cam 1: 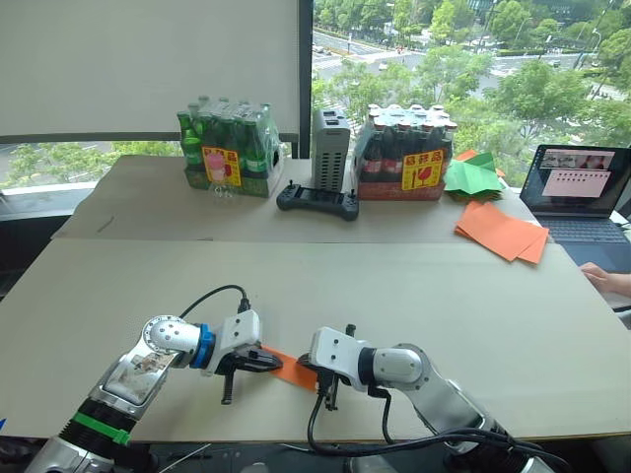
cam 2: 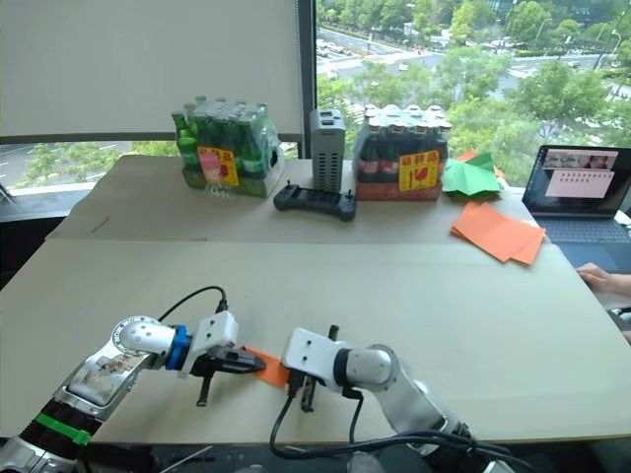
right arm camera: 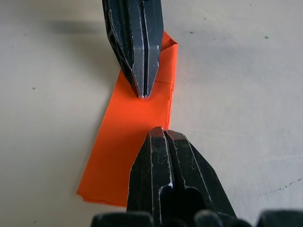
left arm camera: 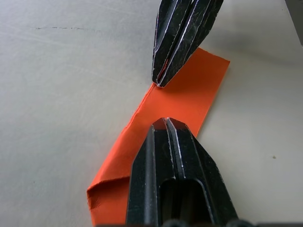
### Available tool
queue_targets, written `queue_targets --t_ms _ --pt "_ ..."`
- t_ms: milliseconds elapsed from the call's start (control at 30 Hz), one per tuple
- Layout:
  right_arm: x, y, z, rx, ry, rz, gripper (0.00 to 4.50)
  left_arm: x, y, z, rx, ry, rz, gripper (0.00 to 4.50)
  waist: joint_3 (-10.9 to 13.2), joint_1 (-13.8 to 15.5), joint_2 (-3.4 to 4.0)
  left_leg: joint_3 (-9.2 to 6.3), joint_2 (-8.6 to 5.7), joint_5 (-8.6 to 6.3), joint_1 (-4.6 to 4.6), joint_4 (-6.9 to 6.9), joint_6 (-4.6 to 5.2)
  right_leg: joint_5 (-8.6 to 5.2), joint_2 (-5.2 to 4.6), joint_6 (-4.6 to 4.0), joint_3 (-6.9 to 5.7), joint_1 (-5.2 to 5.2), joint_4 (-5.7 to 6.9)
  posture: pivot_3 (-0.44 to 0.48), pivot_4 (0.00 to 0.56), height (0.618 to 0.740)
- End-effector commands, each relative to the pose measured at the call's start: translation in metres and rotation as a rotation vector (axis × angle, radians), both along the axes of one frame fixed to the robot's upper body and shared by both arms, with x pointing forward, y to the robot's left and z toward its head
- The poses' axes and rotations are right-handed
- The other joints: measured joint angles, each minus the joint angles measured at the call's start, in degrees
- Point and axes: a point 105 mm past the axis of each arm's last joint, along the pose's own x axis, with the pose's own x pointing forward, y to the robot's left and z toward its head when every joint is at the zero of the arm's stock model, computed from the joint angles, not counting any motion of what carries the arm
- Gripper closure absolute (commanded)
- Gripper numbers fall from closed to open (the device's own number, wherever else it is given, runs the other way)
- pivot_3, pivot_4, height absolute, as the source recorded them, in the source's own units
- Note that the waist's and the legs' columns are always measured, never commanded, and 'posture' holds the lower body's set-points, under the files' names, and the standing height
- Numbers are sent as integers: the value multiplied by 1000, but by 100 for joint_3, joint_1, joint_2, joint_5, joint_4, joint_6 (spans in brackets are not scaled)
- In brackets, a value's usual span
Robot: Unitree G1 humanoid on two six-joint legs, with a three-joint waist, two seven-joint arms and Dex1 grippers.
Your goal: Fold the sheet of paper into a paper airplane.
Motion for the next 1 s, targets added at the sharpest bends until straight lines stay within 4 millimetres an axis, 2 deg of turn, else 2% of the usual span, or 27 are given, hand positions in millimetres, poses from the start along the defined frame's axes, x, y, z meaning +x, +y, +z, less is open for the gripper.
queue_targets --t_ms 33,500,1000 --pt "-6 -21 -29 -107 91 -55 4475 0 5 -9 38 28 23 4500 0 14 0 0 0 0 0 0 0 0 0 1 0 0 -2 0 150 733" --pt "-17 -48 -36 -158 104 -112 4475 2 4 -9 39 24 20 4500 -7 176 7 3 -17 -2 -2 1 2 -30 -22 49 0 9 -10 0 150 733" --pt "-17 -47 -34 -173 84 -109 4475 7 -9 -7 12 15 8 4500 -17 152 5 4 -17 -2 10 3 2 -35 -23 58 0 18 -6 0 150 733"
